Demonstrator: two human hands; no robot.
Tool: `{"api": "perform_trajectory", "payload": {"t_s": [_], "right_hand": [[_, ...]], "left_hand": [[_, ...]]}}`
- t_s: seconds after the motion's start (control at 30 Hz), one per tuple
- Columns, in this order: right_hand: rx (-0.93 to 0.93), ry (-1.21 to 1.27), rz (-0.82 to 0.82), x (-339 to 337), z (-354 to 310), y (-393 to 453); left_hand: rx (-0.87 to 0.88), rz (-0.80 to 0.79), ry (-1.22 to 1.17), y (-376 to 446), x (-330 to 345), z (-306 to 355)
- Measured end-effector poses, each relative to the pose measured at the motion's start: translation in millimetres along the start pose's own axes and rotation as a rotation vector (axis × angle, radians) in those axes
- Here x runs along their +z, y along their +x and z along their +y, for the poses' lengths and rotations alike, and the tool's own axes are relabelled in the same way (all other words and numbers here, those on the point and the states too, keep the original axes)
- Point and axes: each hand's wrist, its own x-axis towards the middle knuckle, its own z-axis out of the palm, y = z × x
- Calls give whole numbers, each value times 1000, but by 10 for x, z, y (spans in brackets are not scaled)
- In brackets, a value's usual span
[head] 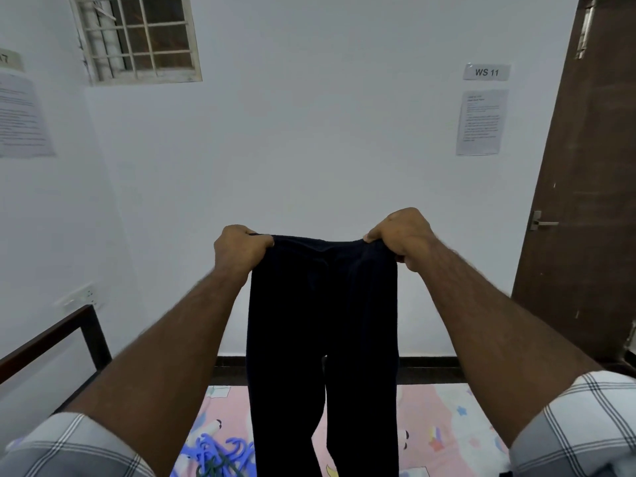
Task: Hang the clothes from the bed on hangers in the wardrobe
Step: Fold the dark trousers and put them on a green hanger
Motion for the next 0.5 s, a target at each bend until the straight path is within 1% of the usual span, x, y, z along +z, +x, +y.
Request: {"api": "perform_trajectory", "payload": {"t_s": [0.07,0.17,0.27,0.4,0.5], "right_hand": [[44,79,-44,90,2,-34],[68,176,-59,207,25,-75],[40,191,-54,359,48,-95],[-17,156,-7,564,10,-144],[-33,186,50,633,-10,-192]], "left_hand": [[-31,-30,-35,-29,75,21],[-67,-89,-118,-60,163,17],[-40,-187,-189,-126,274,23],[21,-302,-279,-268,420,134],[10,-471,-396,-365,441,218]]}}
